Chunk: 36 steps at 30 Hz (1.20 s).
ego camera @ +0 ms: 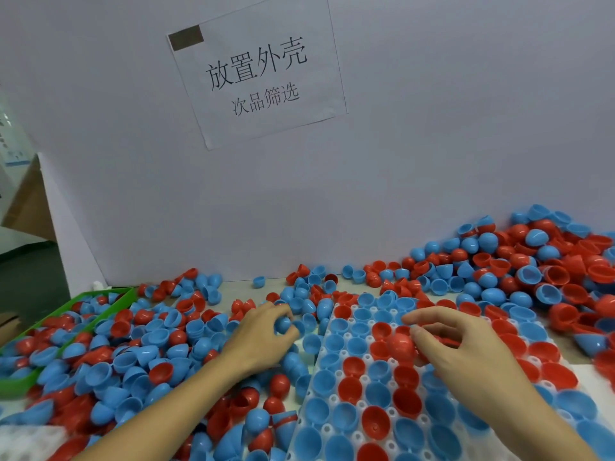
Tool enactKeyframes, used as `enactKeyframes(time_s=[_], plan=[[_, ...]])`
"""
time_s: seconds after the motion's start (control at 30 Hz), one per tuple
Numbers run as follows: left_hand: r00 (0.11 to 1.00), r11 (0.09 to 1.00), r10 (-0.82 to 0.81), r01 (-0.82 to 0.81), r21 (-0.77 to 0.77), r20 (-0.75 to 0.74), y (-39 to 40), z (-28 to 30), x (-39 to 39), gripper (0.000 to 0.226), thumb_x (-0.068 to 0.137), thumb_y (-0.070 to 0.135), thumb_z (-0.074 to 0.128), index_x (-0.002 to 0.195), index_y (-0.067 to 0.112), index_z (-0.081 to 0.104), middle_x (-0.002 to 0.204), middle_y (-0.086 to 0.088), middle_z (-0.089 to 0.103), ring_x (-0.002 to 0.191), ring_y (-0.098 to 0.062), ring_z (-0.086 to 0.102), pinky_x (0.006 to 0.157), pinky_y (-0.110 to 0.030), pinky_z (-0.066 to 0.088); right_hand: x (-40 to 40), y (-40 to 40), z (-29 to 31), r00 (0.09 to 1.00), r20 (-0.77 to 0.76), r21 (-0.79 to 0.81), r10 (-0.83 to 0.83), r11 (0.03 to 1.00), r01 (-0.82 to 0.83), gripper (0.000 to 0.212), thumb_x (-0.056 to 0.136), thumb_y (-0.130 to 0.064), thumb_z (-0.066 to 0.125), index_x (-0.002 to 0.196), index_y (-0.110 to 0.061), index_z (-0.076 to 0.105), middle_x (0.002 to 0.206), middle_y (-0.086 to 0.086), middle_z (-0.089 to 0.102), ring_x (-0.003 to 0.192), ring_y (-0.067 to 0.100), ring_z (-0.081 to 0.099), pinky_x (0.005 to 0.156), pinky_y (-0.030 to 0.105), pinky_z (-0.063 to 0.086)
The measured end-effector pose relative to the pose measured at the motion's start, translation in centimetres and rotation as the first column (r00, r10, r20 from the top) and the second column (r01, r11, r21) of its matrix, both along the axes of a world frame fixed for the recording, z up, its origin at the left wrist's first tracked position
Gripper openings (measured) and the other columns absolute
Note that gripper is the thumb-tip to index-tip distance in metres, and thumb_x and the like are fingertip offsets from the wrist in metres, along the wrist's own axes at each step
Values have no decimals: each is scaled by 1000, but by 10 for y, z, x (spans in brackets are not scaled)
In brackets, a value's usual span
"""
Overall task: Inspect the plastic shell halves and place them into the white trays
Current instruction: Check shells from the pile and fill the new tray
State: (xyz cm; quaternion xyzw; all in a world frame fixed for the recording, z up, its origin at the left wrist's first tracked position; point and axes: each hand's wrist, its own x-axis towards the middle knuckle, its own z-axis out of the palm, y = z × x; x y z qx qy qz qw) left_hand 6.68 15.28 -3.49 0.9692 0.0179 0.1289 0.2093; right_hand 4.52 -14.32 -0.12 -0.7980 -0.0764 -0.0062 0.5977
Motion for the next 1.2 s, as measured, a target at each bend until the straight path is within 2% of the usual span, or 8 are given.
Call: enactKeyframes(time_s=[0.1,0.27,0.37,0.53,0.63,0.83,1.03,1.2], plan=[[998,990,58,-52,-132,38,8,14,11,24,92,35,60,73,19,59,67,3,60,64,-11,50,71,-44,49,0,0,0,1000,-1,23,-1,1000,1,17,94,-22,65,89,-37,72,88,-9,73,65,5,69,54,17,47],[996,905,32,-65,-420,-86,17,48,28,52,77,66,65,74,15,66,76,12,69,86,-11,61,84,-30,46,3,-2,-1,1000,2,36,1,999,-1,17,95,-22,64,91,-37,71,89,-9,72,67,3,69,51,13,48],[992,837,99,-128,-531,-83,15,56,27,44,87,57,66,64,20,64,70,7,59,77,-16,55,76,-31,46,3,-3,-2,1000,3,51,0,999,0,18,95,-20,64,90,-36,72,86,-9,73,67,6,69,48,12,48],[956,156,127,-284,-946,-266,-2,65,9,26,84,35,69,83,11,61,65,-10,58,41,-17,41,37,-22,37,5,-1,-5,999,24,65,28,997,-30,25,101,-26,52,90,-34,73,64,-17,68,54,4,62,47,15,43],[967,-70,163,-185,-980,-194,-18,71,-8,28,86,31,64,71,13,49,61,-8,52,39,-13,31,34,-18,30,3,6,-5,996,-17,109,83,991,-81,36,105,-31,40,89,-27,72,52,-13,59,46,-3,51,55,18,37],[978,-204,202,-2,-979,-44,-59,79,-60,40,87,29,61,49,19,61,70,-9,65,41,-13,40,35,-18,31,-5,10,9,933,-307,425,188,904,-42,27,98,4,44,101,-11,67,82,11,68,73,24,66,65,28,54],[988,-339,156,62,-939,9,-90,64,-94,42,87,32,62,47,21,67,61,-8,62,39,-11,41,34,-19,34,-11,5,6,962,-158,194,223,962,-191,33,69,-33,77,102,-25,76,92,-6,77,85,10,74,73,24,59],[989,-386,148,59,-921,1,-88,51,-98,27,69,34,68,45,21,66,67,-10,65,44,-12,43,33,-20,33,-21,22,9,975,-95,186,199,966,-180,34,66,-32,82,100,-31,75,88,-12,76,82,7,73,63,15,56]])
